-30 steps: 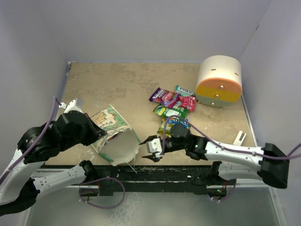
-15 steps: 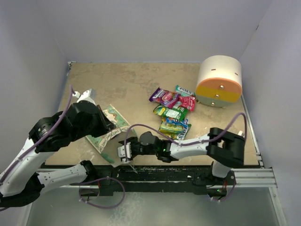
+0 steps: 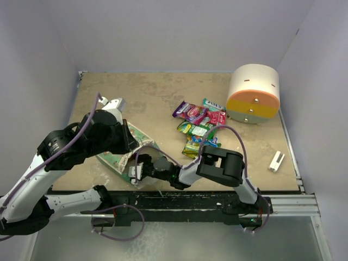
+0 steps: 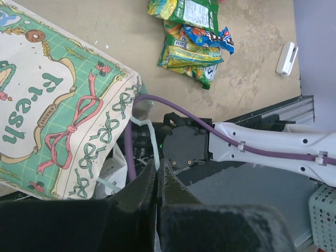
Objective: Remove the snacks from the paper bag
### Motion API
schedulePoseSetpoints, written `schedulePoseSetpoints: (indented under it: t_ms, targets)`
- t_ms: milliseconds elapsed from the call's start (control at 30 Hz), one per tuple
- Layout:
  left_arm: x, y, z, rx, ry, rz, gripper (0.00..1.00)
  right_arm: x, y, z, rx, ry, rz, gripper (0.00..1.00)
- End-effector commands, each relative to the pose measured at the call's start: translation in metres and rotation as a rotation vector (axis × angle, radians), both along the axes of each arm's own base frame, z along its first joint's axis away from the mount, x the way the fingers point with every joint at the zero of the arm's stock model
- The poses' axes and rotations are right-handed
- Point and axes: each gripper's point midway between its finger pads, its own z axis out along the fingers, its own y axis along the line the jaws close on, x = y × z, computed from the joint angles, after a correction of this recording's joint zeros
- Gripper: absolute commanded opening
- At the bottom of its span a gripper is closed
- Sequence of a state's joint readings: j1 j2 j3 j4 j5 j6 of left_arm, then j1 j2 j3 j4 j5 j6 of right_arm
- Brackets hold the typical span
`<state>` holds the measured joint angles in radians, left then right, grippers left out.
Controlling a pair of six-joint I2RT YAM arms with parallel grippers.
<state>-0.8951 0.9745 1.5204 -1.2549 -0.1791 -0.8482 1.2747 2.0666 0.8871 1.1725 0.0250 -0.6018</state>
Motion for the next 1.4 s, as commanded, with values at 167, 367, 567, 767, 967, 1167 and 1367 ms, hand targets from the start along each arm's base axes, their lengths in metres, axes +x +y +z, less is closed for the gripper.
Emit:
schedulePoseSetpoints:
  t_ms: [167, 367, 567, 767, 967, 1167, 1367]
  targets:
    - [-0.006, -0.009, 0.01, 0.009, -0.053, -0.139, 0.0, 0.016, 0.025, 0.033, 0.184, -0.038, 0.032, 0.64]
    - [-0.007, -0.019, 0.007, 0.009, -0.038, -0.188, 0.0, 0.018, 0.042, 0.031, 0.214, -0.006, 0.071, 0.74]
    - [-0.009, -0.025, 0.007, -0.014, -0.023, -0.2, 0.0, 0.045, 0.047, 0.018, 0.23, 0.043, -0.013, 0.77]
    - [-0.01, -0.024, 0.004, -0.016, -0.002, -0.184, 0.0, 0.078, 0.043, -0.002, 0.203, 0.077, -0.145, 0.66]
    - [-0.011, -0.014, -0.002, -0.002, 0.022, -0.126, 0.0, 0.088, 0.036, -0.006, 0.194, 0.098, -0.167, 0.37]
    - [-0.013, 0.001, -0.013, -0.003, 0.049, -0.032, 0.0, 0.085, 0.027, 0.007, 0.182, 0.096, -0.166, 0.11]
    - [-0.01, 0.012, -0.02, -0.028, 0.048, 0.067, 0.0, 0.073, 0.011, 0.025, 0.191, 0.117, -0.144, 0.0]
